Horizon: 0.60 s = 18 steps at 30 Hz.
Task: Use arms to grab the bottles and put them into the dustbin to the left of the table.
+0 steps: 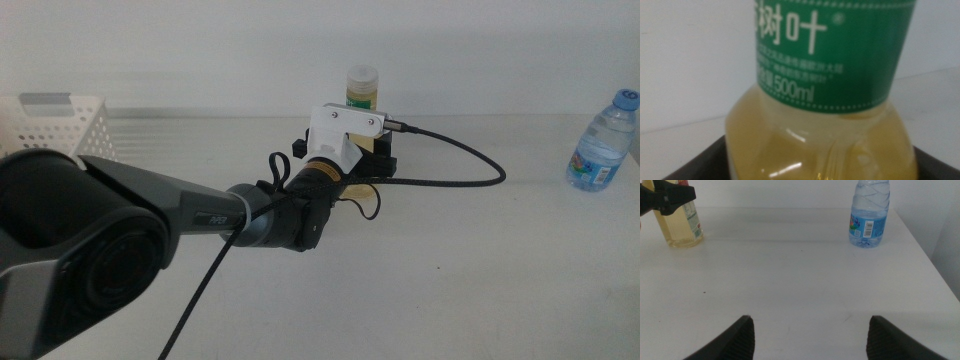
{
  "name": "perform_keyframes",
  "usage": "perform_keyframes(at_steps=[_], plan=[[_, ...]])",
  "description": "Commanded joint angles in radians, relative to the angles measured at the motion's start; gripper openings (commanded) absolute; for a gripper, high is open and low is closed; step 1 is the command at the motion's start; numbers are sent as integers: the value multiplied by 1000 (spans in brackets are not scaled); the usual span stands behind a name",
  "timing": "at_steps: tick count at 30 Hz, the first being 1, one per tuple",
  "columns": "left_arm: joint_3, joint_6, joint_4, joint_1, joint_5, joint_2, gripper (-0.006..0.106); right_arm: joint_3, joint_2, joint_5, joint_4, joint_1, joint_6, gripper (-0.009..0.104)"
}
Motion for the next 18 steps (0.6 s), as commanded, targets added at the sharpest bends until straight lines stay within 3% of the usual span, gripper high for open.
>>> perform_keyframes(at_steps=[1,7,10,13,18], plan=[[-52,-3,-10,10,-84,-41,90,-8,-27,-74,-5,-5,-12,59],[-98,-8,-3,15,-95,-2,86,-8,-27,-74,-5,-5,-12,59],[-98,-8,-3,15,-105,-1,76,-8,-27,-74,-5,-5,-12,59],[-98,-8,-1,15,-100,-1,59,-8,-27,-74,-5,-5,-12,59],[-97,-8,7,15,-73,-9,15,-8,-27,-74,-5,-5,-12,59]])
